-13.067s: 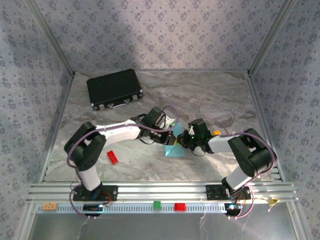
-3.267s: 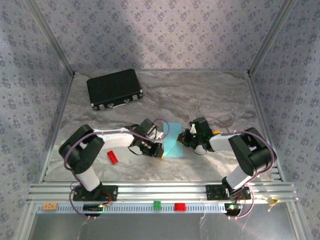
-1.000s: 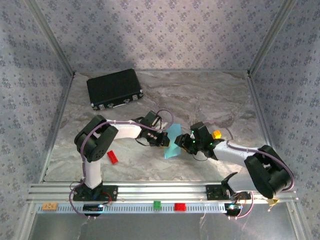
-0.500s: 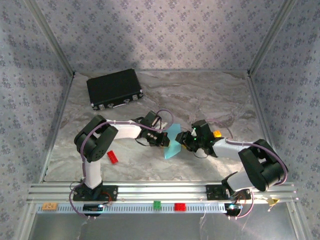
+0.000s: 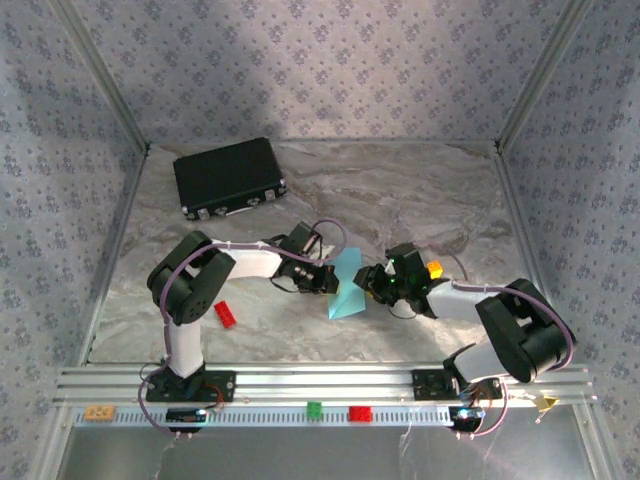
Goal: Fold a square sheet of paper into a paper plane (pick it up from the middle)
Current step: Turn over the paper at the center of the table.
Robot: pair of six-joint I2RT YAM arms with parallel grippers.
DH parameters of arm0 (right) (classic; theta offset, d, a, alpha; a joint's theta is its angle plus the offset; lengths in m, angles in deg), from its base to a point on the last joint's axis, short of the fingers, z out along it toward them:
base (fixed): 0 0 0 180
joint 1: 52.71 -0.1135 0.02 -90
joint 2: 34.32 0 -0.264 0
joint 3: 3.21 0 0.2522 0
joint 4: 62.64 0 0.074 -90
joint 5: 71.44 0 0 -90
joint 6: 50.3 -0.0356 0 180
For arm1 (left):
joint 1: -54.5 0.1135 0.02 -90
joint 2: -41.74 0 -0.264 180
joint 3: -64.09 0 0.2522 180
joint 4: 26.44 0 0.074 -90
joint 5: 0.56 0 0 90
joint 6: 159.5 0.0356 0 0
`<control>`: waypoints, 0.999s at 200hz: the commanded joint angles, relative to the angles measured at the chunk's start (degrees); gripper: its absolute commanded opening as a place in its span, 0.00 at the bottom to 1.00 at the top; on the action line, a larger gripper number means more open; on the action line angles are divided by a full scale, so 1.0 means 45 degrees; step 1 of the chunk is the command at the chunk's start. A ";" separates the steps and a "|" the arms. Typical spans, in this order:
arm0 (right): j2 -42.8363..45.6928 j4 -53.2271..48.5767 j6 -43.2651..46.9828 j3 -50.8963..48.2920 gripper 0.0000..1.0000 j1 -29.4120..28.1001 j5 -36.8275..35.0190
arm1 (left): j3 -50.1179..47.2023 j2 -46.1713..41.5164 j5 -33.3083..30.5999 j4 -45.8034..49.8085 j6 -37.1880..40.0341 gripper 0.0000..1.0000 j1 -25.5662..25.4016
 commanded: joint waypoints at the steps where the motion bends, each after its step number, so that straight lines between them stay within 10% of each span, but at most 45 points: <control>1: -0.0148 0.0732 0.0189 -0.0123 0.35 0.0186 0.0139 | -0.0356 -0.0275 -0.0354 0.0355 -0.0090 0.02 -0.0126; 200: -0.1978 0.2706 0.0627 -0.0216 0.10 0.0923 0.1549 | -0.0362 -0.0682 -0.0344 0.0296 -0.0144 0.12 -0.0122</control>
